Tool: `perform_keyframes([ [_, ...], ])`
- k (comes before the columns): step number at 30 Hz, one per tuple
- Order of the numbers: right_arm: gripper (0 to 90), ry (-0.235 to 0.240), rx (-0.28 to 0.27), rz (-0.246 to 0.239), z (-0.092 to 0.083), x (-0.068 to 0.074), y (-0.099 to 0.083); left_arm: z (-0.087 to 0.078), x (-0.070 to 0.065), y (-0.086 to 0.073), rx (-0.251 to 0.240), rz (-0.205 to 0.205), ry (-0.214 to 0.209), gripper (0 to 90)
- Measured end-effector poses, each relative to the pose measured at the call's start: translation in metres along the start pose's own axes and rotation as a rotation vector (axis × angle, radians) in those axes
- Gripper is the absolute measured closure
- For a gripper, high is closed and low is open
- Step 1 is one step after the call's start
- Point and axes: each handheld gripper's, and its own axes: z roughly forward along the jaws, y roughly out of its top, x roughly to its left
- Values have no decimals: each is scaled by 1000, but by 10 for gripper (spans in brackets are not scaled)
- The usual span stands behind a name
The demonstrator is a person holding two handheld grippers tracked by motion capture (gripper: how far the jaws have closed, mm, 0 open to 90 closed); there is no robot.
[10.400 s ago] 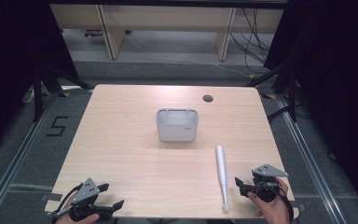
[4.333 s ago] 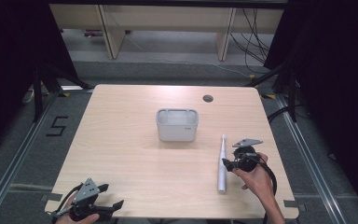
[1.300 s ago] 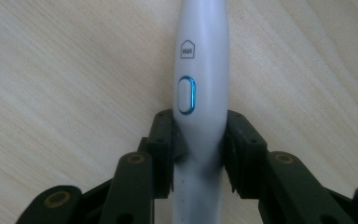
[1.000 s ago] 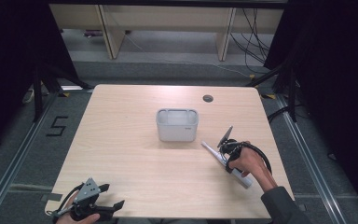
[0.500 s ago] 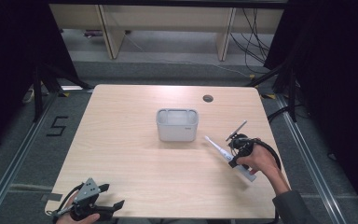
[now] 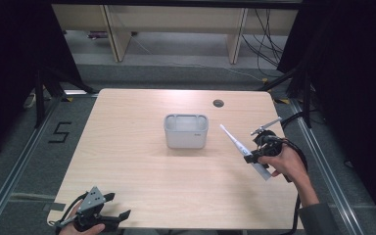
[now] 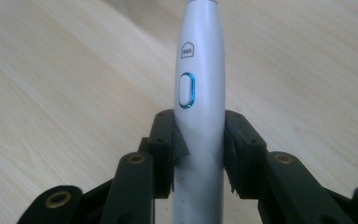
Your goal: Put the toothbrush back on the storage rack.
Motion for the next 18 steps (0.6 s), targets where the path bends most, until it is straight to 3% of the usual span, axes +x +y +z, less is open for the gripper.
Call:
perform_keyframes([
  [1, 667, 0, 0, 0, 0, 0, 0, 0, 0, 0, 0, 0, 0, 150],
  [4, 667, 7, -104, -15, -10, -3, 2, 0, 0, 0, 3, 2, 0, 150],
  [5, 667, 1, -181, -23, -14, -3, 4, 0, 0, 0, 4, 2, 0, 150],
  [7, 667, 8, -234, 23, -17, 1, 6, 0, 0, 0, 2, 2, 0, 149],
  [8, 667, 8, -234, 23, -17, 1, 6, 0, 0, 0, 2, 2, 0, 150],
  [9, 667, 6, -286, 35, -22, 3, 11, 0, 0, 0, 3, 2, 0, 150],
  [10, 667, 6, -286, 35, -22, 3, 11, 0, 0, 0, 3, 2, 0, 150],
  [11, 667, 7, -380, -10, -22, 1, 15, 0, 0, 0, -2, -1, -1, 149],
  [12, 667, 6, -434, -18, -22, 2, 17, 0, 0, 0, -1, 0, -1, 150],
  [14, 667, 5, -464, -29, -22, 2, 20, 0, 0, 0, 4, 2, 0, 149],
  [15, 667, 20, -523, -16, -21, 7, 26, 0, 0, 0, 2, 2, -1, 149],
  [16, 667, 20, -523, -16, -21, 7, 26, 0, 0, 0, 2, 2, -1, 149],
  [18, 667, 20, -577, -24, -18, 11, 32, -1, 0, 0, 3, 8, 4, 150],
])
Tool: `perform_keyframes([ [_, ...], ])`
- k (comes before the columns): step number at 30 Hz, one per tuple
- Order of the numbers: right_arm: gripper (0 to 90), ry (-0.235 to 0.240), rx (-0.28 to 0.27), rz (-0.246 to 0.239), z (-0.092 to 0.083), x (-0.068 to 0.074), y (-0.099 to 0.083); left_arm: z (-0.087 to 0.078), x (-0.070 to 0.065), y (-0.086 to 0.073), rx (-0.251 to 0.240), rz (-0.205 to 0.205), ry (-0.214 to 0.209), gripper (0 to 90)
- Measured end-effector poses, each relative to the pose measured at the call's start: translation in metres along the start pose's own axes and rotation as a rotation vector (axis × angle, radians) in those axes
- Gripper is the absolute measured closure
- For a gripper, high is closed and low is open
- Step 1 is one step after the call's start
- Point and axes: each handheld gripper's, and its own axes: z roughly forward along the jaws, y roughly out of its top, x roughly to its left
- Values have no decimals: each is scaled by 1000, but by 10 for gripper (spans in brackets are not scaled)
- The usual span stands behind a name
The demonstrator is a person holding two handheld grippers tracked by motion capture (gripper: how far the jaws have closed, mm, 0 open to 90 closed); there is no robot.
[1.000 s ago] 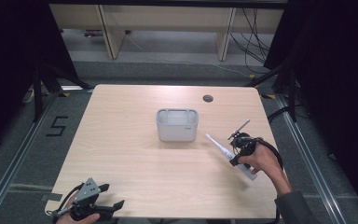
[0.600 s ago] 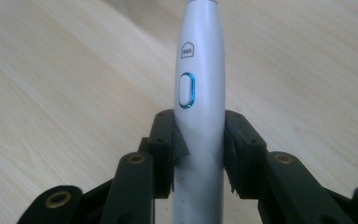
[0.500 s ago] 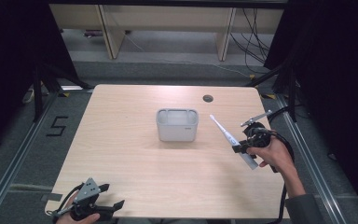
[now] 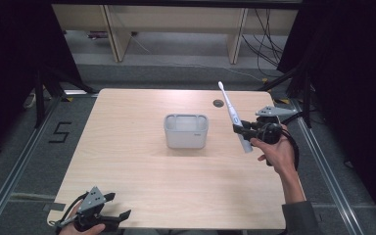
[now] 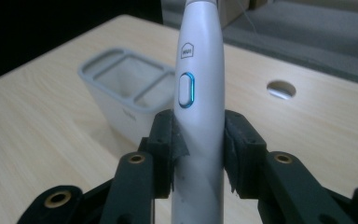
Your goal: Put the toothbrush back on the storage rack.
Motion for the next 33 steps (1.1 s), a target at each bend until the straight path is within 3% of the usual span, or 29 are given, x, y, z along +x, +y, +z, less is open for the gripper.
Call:
perform_keyframes([
  [2, 667, 13, -71, 0, 11, 8, 6, 1, 0, 0, -12, -4, -8, 149],
  [4, 667, 8, -88, -12, 14, 10, 7, 0, 0, 0, -12, -3, -9, 149],
  [5, 667, 15, -123, -30, 22, 14, 10, 0, 0, 0, -13, -2, -11, 149],
  [6, 667, 13, -125, -2, 25, 17, 11, 0, 0, 0, -13, -1, -11, 149],
  [10, 667, 19, -186, -29, 41, 23, 14, 0, 0, 0, -10, -2, -11, 149],
  [11, 667, 11, -195, -52, 44, 25, 15, 1, 0, 0, -13, -1, -13, 149],
  [15, 667, 37, -206, -36, 54, 32, 18, 0, 0, 0, -10, -2, -13, 149],
  [17, 667, 35, -248, -61, 63, 37, 23, 0, 0, 0, -13, -1, -14, 149],
  [20, 668, 49, -252, -39, 69, 42, 25, 0, 0, 0, -12, 0, -15, 149],
  [27, 667, 59, -300, -36, 98, 52, 28, 0, 0, 0, -13, -2, -16, 149],
  [33, 668, 60, -329, -33, 113, 59, 31, -1, 0, 0, -8, -2, -15, 149],
])
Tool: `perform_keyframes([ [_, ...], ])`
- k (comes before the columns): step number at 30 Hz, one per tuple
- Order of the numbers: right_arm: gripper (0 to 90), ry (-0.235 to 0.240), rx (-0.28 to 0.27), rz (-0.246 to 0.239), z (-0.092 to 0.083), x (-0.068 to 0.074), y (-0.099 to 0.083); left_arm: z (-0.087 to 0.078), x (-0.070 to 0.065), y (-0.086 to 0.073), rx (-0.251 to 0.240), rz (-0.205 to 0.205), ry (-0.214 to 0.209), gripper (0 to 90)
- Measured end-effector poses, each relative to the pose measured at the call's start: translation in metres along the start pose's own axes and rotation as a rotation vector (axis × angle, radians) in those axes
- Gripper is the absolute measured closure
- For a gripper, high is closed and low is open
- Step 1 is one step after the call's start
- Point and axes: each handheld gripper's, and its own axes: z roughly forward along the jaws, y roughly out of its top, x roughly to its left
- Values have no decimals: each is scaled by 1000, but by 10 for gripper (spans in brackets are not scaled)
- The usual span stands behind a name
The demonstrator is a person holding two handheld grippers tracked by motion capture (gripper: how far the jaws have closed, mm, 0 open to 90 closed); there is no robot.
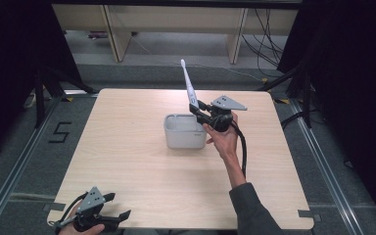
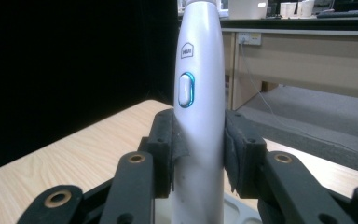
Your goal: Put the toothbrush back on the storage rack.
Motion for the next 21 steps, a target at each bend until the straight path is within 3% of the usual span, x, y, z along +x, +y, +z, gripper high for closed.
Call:
perform_keyframes([
  [2, 668, 6, -8, 2, 4, 2, 1, -1, 2, 0, 25, 25, 10, 149],
  [3, 668, -3, -7, -5, 6, 3, 2, 0, 0, 0, -5, -1, -3, 149],
  [7, 668, 2, -23, -16, 15, 6, 3, 0, -1, 0, -6, 0, -4, 149],
  [13, 667, 3, -7, -15, 27, 9, 2, -1, -1, 0, -7, -2, 6, 149],
  [21, 668, -33, 23, -34, 38, 11, -7, 0, -1, 0, -12, -5, 2, 149],
])
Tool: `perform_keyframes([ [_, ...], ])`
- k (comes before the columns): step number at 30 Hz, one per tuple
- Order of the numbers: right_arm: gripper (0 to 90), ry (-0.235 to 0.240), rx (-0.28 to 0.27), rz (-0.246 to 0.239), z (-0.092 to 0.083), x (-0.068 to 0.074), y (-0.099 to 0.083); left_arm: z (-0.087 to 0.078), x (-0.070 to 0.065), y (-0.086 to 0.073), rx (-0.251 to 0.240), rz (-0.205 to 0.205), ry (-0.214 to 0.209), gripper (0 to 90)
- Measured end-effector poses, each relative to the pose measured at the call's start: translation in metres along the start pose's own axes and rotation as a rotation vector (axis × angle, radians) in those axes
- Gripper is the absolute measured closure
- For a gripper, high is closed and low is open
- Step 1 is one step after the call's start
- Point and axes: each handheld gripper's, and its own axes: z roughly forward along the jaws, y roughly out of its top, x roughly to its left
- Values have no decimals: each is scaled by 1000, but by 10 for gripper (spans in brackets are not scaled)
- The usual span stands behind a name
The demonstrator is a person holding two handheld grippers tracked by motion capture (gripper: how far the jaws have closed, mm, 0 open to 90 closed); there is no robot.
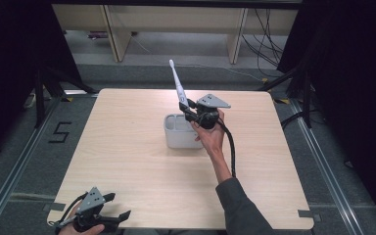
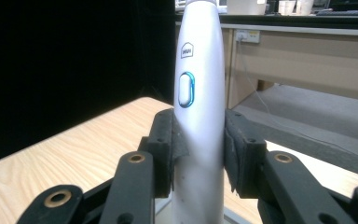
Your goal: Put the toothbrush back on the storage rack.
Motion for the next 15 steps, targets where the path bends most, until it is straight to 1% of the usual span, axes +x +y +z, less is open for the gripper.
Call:
perform_keyframes([
  [3, 667, -2, 12, 3, 1, 1, -1, 0, 0, 0, 0, -1, 0, 149],
  [4, 667, -12, 4, -11, 2, 0, -2, 0, 0, 0, 0, 0, 0, 149],
  [6, 667, -7, 11, -13, 4, 1, -2, 0, 0, 0, 2, 1, -6, 149],
  [7, 668, -7, 16, 10, 4, 2, -3, 0, 0, 0, 3, 1, -6, 149],
  [8, 668, -7, 16, 10, 4, 2, -3, 0, 0, 0, 3, 1, -6, 149],
  [9, 667, -18, 11, -13, 5, 2, -3, 0, 0, 0, 3, 1, -6, 149],
  [10, 668, -15, 23, -10, 6, 2, -3, 0, 0, 0, 0, 0, -2, 149],
  [11, 667, -17, 1, -22, 7, 1, -4, 0, 0, 0, 5, -2, -8, 149],
  [12, 667, -17, 1, -22, 7, 1, -4, 0, 0, 0, 5, -2, -8, 149],
  [13, 668, -18, 26, 5, 7, 3, -5, 0, 0, 0, 4, -2, -8, 149],
  [14, 668, -18, 26, 5, 7, 3, -5, 0, 0, 0, 4, -2, -8, 149],
  [15, 667, -23, 19, -10, 7, 2, -5, 0, 0, 0, 4, 0, -5, 149],
])
